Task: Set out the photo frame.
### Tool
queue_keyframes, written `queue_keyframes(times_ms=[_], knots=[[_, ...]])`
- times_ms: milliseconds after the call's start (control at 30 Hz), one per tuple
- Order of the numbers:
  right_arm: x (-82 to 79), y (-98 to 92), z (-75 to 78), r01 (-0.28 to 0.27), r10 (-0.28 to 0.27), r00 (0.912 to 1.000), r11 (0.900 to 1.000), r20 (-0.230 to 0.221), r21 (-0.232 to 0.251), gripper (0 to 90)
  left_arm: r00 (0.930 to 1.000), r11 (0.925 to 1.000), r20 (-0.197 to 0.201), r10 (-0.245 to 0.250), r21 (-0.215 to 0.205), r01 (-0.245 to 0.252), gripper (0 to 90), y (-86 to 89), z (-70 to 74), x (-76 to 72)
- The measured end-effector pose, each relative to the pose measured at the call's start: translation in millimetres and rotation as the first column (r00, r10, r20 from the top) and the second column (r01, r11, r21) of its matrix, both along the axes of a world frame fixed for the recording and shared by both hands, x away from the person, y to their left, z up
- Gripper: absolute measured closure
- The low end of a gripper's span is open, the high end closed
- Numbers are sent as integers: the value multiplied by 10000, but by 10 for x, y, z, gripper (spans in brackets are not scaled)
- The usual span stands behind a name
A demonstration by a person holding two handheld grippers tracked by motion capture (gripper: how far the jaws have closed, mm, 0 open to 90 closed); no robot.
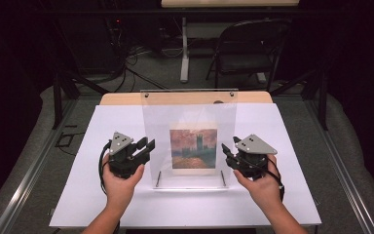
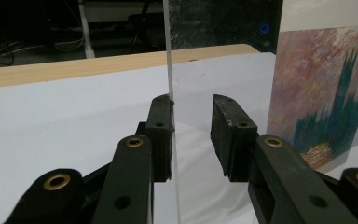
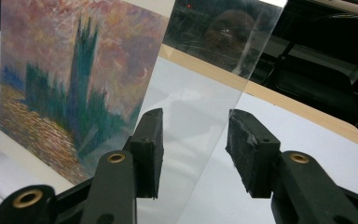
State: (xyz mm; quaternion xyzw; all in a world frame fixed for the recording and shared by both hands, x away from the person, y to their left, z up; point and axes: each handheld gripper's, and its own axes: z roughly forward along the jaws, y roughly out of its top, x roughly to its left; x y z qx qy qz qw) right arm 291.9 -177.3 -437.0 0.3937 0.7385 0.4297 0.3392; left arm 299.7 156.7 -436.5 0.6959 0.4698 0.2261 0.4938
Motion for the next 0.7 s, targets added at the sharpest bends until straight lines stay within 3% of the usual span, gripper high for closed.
queue_keyframes(times_ms=[433,700], knots=[[-145,-38,-14,-192,191,9998,9992,36,350,567,9995,9994,126,-273,-224,275,688,45,-32,-145],[-232,-42,-24,-230,228,9997,9990,51,394,567,9995,9997,254,-205,-91,208,671,26,-52,-255]])
